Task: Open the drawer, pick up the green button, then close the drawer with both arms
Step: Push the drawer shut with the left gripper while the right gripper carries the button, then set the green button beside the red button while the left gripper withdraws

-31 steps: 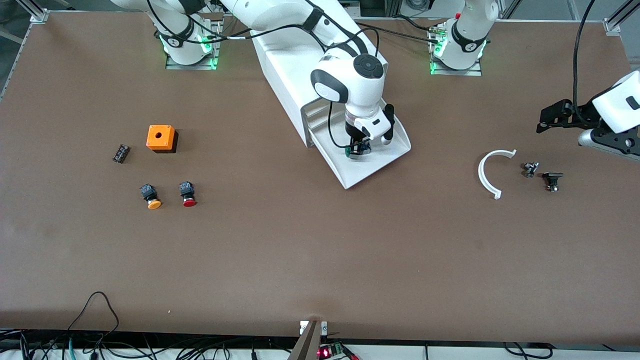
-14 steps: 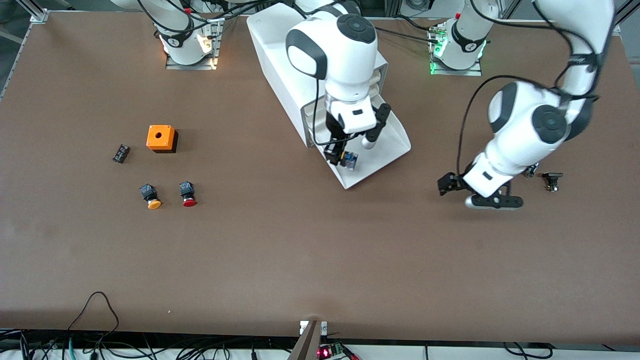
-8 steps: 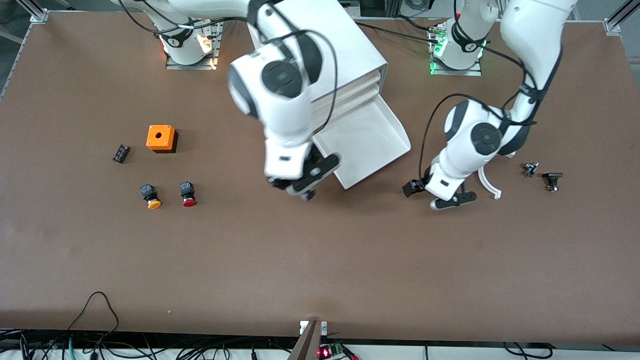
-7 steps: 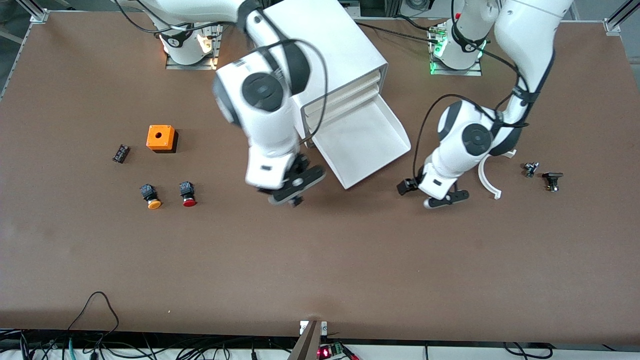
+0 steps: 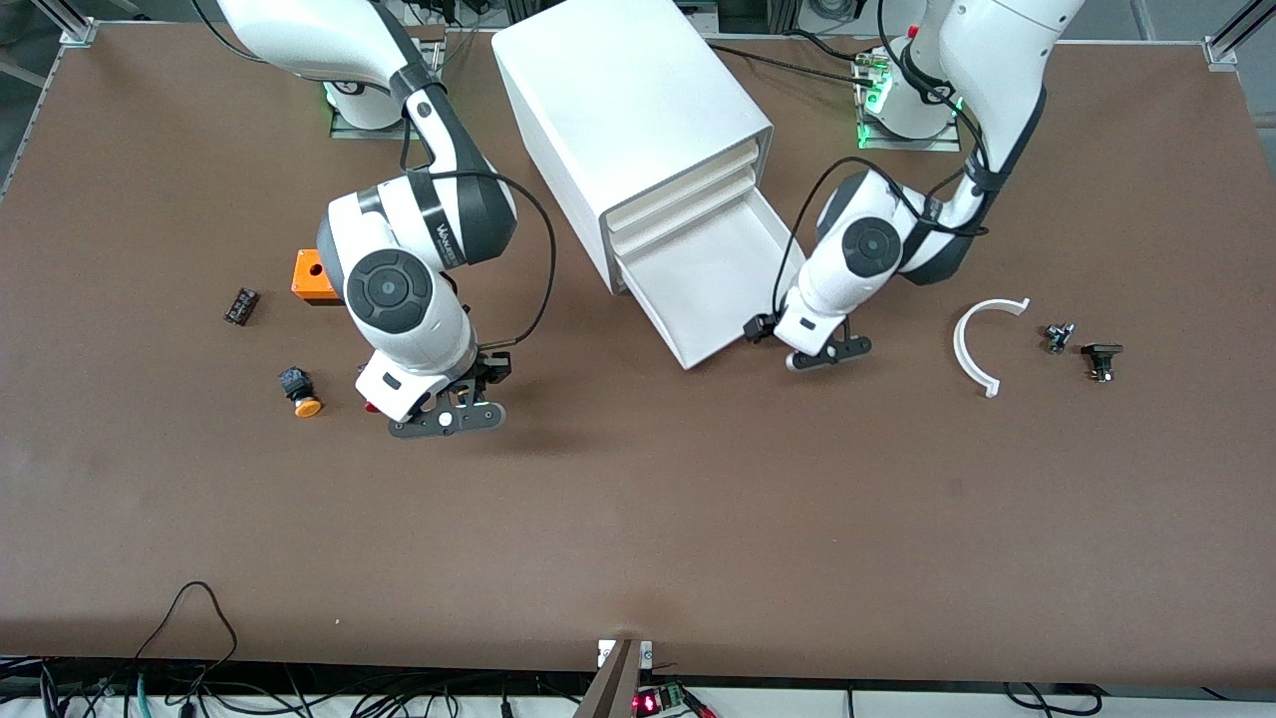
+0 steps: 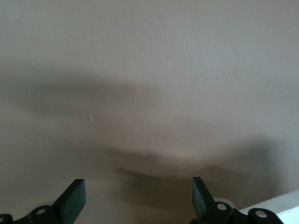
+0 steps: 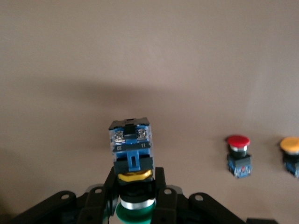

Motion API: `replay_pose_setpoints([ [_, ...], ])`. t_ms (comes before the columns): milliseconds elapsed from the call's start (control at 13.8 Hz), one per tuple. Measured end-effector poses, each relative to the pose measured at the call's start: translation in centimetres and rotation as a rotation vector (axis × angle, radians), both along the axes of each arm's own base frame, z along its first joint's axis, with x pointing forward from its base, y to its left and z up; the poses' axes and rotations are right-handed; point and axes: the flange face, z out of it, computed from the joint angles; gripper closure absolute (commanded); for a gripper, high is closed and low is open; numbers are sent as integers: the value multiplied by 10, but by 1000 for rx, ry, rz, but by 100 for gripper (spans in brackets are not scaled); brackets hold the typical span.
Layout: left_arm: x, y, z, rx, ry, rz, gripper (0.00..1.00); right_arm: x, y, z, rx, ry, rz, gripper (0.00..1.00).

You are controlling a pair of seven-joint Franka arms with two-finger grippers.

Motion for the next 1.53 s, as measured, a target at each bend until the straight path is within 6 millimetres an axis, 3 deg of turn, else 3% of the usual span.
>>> replay_pose_setpoints([
  [218, -49, -38, 12, 16, 43, 0, 0, -10, -28, -52, -16, 29, -40, 78],
  [436, -79, -64, 20, 31, 74, 7, 0, -29, -52, -103, -2, -8, -52, 78],
  [655, -95, -77, 22, 46, 102, -13, 0, -49, -63, -129, 2, -14, -52, 78],
  [800, -104, -85, 23, 51, 114, -35, 0, -57, -67, -138, -5, -24, -39, 71],
  [873, -111, -91, 24, 51, 119, -50, 0, -61, -70, -141, -10, -30, -31, 59],
  [945, -117, -97, 25, 50, 122, -63, 0, -64, -71, -145, -13, -32, -26, 27],
  [1018, -121, -100, 26, 48, 122, -69, 0, -65, -73, -147, -14, -32, -27, 0],
  [1164, -112, -95, 32, 41, 104, -50, 0, -63, -76, -142, -9, -41, -32, 0],
  [1236, -96, -87, 41, 30, 81, -18, 0, -61, -77, -137, -5, -48, -36, 0],
  [1382, -39, -43, 72, 2, 6, 80, 0, -57, -81, -121, 8, -71, -60, 0],
  [1527, 18, 21, 110, -9, -74, 57, 0, -53, -82, -101, 12, -76, -98, 0],
])
